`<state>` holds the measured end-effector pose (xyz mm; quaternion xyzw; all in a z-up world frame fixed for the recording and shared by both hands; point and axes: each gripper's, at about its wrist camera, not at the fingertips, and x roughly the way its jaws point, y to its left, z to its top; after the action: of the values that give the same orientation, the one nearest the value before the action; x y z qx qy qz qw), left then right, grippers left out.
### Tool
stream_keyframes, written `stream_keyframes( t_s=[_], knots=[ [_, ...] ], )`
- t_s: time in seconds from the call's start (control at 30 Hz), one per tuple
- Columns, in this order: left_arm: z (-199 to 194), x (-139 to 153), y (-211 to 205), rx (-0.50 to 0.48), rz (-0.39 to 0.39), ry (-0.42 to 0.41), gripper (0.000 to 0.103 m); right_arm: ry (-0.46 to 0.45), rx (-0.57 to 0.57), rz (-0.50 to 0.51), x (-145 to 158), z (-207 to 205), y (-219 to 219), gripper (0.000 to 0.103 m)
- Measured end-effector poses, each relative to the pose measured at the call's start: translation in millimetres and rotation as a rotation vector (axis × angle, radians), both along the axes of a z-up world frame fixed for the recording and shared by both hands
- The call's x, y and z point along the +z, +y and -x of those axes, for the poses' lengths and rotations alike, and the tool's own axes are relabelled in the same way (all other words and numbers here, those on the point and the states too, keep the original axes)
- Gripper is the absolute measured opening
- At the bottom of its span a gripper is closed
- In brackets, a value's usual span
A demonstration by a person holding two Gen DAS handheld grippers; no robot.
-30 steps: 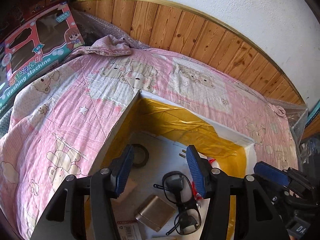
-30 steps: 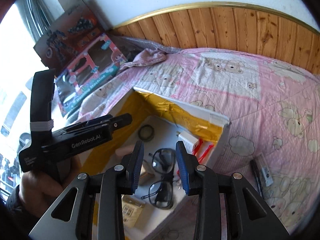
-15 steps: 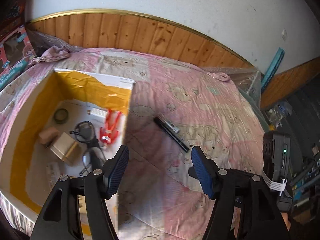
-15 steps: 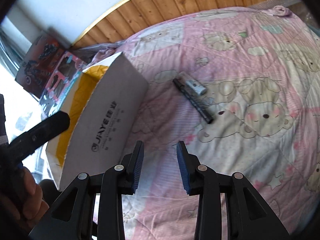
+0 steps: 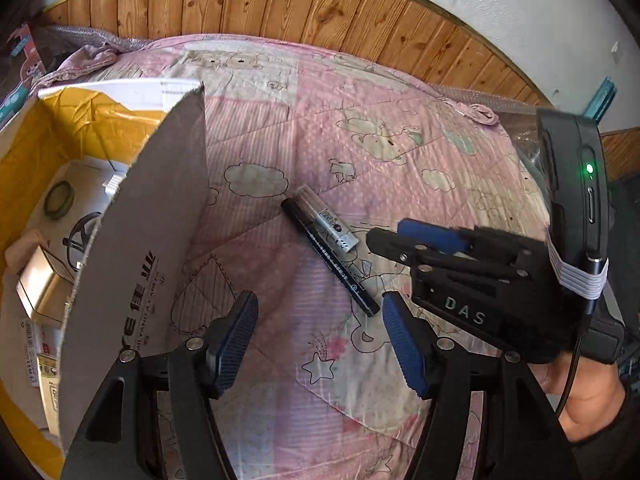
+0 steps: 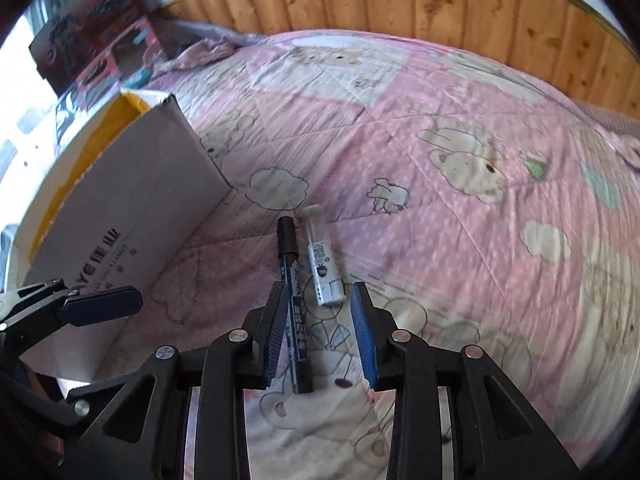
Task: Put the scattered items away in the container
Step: 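Move the right tool to the clear tube while the left tool approaches the black marker, then close the right tool on the clear tube while the left tool grasps the black marker, then carry the clear tube and black marker over the cardboard box with both tools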
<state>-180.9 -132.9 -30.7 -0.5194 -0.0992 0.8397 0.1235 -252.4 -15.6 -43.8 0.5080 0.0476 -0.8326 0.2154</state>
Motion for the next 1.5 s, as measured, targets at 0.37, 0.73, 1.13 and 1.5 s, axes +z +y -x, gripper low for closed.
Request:
stream_keyframes(
  t_s=[0.37,0.73,1.13,1.5],
  knots=[
    [29,-30,9,0.069,0.02,-0.031,0.065,0.021,0.164,-0.045,-46,28,3,0.021],
    [62,-66,56,0.029,0.095,-0.025,0.023,-0.051,-0.116,0.089,4,-2,85,0.021],
    [20,-30,32,0.007,0.034,0.008,0.014,-0.102,-0.235,0.224,3,-55,78,0.021],
    [-46,-1,24,-0.016,0.094,0.013,0.014,-0.089,-0.317,0.235,3,-115,75,0.021]
  ],
)
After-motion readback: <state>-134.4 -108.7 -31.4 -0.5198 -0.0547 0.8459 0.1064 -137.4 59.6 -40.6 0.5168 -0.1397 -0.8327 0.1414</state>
